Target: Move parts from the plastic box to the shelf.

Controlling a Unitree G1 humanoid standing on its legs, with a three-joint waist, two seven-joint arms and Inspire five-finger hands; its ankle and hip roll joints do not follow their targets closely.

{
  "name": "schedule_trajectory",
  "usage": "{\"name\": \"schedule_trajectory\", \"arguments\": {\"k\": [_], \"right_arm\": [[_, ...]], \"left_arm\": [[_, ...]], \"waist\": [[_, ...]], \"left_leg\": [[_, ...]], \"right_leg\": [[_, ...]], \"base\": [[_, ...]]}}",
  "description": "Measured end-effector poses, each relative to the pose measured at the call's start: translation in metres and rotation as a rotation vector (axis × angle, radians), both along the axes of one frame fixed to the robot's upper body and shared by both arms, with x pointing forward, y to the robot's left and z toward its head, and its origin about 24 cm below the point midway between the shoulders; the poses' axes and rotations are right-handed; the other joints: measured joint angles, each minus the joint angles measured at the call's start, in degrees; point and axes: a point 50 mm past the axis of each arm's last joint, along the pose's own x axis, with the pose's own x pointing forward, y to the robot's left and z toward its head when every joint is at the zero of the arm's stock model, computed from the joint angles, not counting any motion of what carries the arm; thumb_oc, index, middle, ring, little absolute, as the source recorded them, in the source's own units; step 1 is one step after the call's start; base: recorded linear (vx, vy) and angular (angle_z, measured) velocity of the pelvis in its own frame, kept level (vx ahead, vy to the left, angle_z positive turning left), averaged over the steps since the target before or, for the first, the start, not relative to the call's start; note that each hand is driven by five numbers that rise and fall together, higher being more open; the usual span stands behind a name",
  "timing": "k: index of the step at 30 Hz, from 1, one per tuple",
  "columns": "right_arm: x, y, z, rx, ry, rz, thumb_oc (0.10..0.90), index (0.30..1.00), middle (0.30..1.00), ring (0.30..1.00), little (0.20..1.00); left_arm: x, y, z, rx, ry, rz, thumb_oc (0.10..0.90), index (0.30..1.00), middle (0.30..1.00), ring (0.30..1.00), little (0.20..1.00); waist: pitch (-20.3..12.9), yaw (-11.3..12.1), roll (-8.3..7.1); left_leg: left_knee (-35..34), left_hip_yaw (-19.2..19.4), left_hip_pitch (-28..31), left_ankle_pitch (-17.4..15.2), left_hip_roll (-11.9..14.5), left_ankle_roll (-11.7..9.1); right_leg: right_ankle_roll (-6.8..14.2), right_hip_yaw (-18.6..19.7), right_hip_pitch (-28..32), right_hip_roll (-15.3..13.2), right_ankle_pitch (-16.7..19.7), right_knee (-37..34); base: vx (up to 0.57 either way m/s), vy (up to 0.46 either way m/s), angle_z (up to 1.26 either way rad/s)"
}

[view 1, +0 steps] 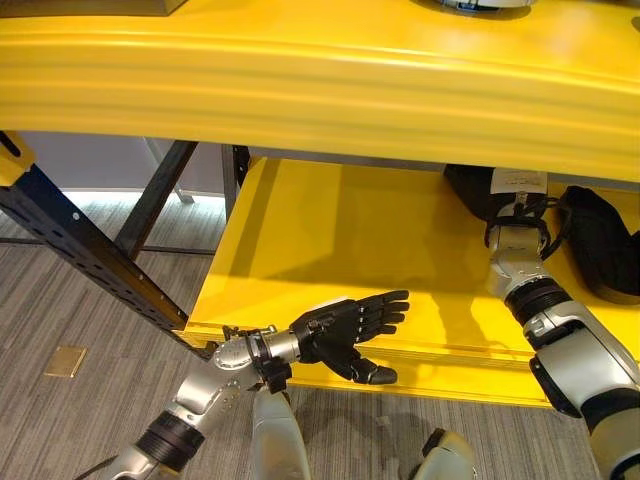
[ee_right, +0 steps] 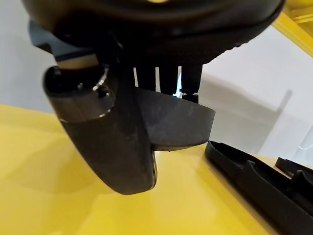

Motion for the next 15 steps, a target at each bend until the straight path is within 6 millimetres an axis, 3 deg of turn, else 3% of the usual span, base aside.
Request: {"name": "schedule_trajectory", "arguments": {"k": [8,15], "right_arm": [[0.003,0.009,0.021,-0.136,0.063,0.038,0.4,0.3,0.3,0.3,0.3],[0.001,0.017,0.042,-0.13,0.082,0.104,0.4,0.3,0.3,0.3,0.3]], "left_arm": [[0.002,-0.001,0.002,0.007,0.002,-0.021,0.9,1.0,1.0,1.0,1.0],[0.003,0.0,0.008,-0.024,-0.006,-0.024,0.9,1.0,1.0,1.0,1.0]], "waist": [[0.02,-0.14,-0.01],[0.51,-0.13,-0.72]], "left_leg": [[0.11,0.02,-1.05,0.03,-0.02,0.03],[0.76,0.02,-3.42,0.17,0.42,-0.04]], "right_leg": [[-0.04,0.13,-1.08,-0.08,-0.02,0.08],[-0.1,1.0,-4.07,0.37,0.02,1.03]], "base": [[-0.06,0.012,0.0],[-0.13,-0.006,-0.03]]}}
